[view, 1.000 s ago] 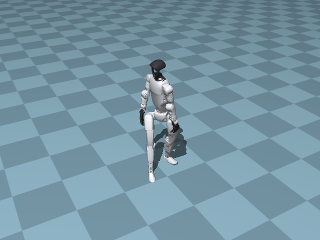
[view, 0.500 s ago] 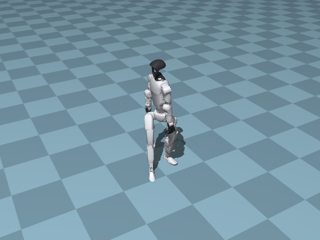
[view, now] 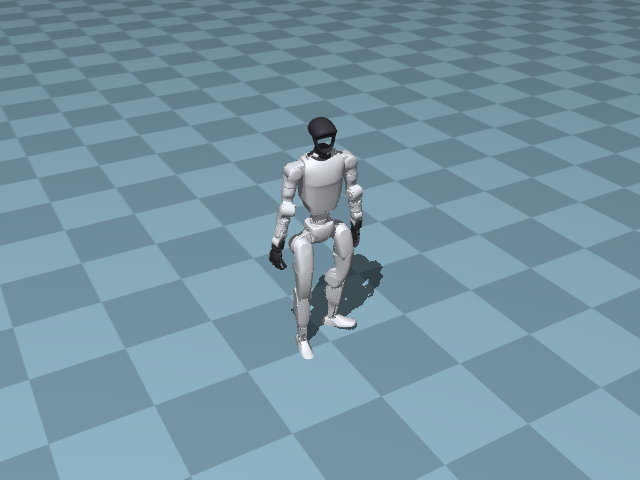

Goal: Upper body actions

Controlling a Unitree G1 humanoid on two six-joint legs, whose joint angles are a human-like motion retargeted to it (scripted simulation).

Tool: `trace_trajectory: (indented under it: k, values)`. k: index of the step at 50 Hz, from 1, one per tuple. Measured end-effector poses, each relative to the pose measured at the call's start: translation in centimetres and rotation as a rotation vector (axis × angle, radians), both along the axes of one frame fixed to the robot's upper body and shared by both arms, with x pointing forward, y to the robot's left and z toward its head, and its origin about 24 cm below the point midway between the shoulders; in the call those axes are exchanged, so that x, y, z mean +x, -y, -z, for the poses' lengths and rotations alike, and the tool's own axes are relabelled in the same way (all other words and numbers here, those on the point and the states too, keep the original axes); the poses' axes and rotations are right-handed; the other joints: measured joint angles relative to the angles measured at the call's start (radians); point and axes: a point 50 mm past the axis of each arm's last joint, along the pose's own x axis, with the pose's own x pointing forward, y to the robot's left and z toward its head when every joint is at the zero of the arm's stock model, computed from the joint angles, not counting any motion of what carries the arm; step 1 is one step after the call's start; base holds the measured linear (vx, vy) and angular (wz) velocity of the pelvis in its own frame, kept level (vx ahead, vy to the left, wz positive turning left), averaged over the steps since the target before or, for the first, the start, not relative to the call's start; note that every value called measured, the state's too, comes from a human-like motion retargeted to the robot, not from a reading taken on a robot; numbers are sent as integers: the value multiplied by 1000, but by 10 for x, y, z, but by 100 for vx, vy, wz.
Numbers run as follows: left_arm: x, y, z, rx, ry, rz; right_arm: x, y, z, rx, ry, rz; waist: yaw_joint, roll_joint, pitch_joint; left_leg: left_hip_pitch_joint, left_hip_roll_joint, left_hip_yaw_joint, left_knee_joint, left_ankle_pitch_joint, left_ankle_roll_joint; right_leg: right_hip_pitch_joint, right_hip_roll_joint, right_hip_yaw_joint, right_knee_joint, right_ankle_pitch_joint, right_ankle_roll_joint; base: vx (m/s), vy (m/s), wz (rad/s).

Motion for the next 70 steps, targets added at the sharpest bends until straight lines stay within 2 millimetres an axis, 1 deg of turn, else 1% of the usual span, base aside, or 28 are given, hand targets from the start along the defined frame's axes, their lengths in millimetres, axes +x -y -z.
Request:
trace_trajectory:
  k: [4, 8, 10, 13, 15, 18, 22, 27, 32, 38, 43, 46, 49, 53, 60, 65, 70]
  values:
    - [-8, -6, -1, 28, -12, -83, 22, -2, 0, -11, 105, -40, 95, -30, -11, -17, -22, -68, -1, 15, 9, 33, -24, -64, -3, -18, 6, 17, 9, 87]
    - [-20, -4, -1, 22, -35, -139, 47, -9, -1, 15, 195, -69, 129, -32, -22, -33, -33, -124, -3, 25, 18, 61, -33, -118, -12, -29, 14, 12, 12, 69]
    - [-29, 0, -1, 10, -55, -154, 55, -16, -1, 47, 218, -91, 125, -30, -30, -41, -40, -154, -2, 30, 23, 76, -37, -147, -17, -33, 18, 13, 12, 73]
    - [-42, 8, -1, -28, -82, -148, 58, -25, 0, 94, 224, -136, 116, -30, -39, -52, -53, -197, 0, 34, 29, 98, -43, -189, -26, -40, 24, 9, 9, 70]
    - [-49, 12, -1, -40, -99, -131, 55, -28, 1, 105, 212, -166, 114, -29, -41, -55, -60, -219, 1, 36, 32, 112, -47, -210, -30, -44, 28, 6, 10, 54]
    - [-56, 16, 0, 5, -107, -112, 45, -30, 4, 82, 192, -198, 117, -24, -43, -52, -71, -238, -3, 39, 37, 128, -51, -229, -33, -47, 34, 6, 9, 31]
    - [-61, 21, 1, 124, -82, -122, 23, -33, 7, 55, 132, -206, 126, -18, -50, -42, -79, -234, -8, 36, 41, 132, -53, -222, -36, -44, 39, 5, 8, -6]
    - [-64, 26, 1, 141, -62, -130, -5, -34, 8, 27, 29, -184, 127, -7, -56, -24, -84, -207, -18, 29, 48, 128, -52, -191, -35, -37, 41, 4, 6, -28]
    - [-57, 26, 2, 115, -44, -122, -24, -31, 7, -28, -38, -156, 101, 8, -55, -12, -85, -198, -21, 25, 54, 133, -49, -178, -34, -34, 46, 0, 1, -4]
    - [-38, 22, 4, 96, 18, -99, -38, -27, 5, -48, -90, -144, 90, 15, -58, -4, -87, -184, -24, 20, 58, 128, -48, -159, -32, -27, 47, 0, 0, -3]
    - [-22, 19, 5, 103, 74, -98, -39, -26, 5, -47, -95, -130, 91, 17, -59, 6, -86, -168, -28, 18, 59, 122, -43, -139, -29, -21, 45, -1, 1, -11]
    - [-15, 18, 5, 106, 96, -102, -33, -27, 6, -47, -70, -125, 88, 18, -60, 11, -84, -161, -29, 17, 59, 120, -40, -130, -27, -19, 44, 0, 0, 0]
    - [-13, 17, 5, 109, 103, -98, -26, -29, 7, -44, -39, -130, 85, 19, -64, 14, -81, -155, -31, 16, 59, 115, -36, -122, -26, -17, 42, 0, 0, 0]
    - [-15, 16, 5, 117, 88, -75, -16, -30, 7, -44, -4, -146, 85, 20, -69, 17, -77, -147, -33, 15, 58, 109, -31, -112, -23, -15, 40, 0, 0, 0]
    - [-26, 14, 4, 139, 34, -48, -3, -32, 8, -62, 48, -185, 86, 16, -72, 24, -71, -133, -37, 17, 57, 105, -22, -95, -21, -12, 35, 0, 0, 0]
    - [-33, 16, 3, 140, 10, -58, -3, -31, 8, -87, 66, -190, 91, 12, -71, 28, -67, -128, -40, 20, 57, 108, -15, -89, -22, -11, 32, 0, 0, 0]
    - [-36, 17, 3, 137, 1, -57, -9, -28, 7, -120, 52, -186, 96, 9, -72, 29, -65, -128, -41, 22, 56, 110, -12, -87, -23, -12, 31, 0, 0, 0]
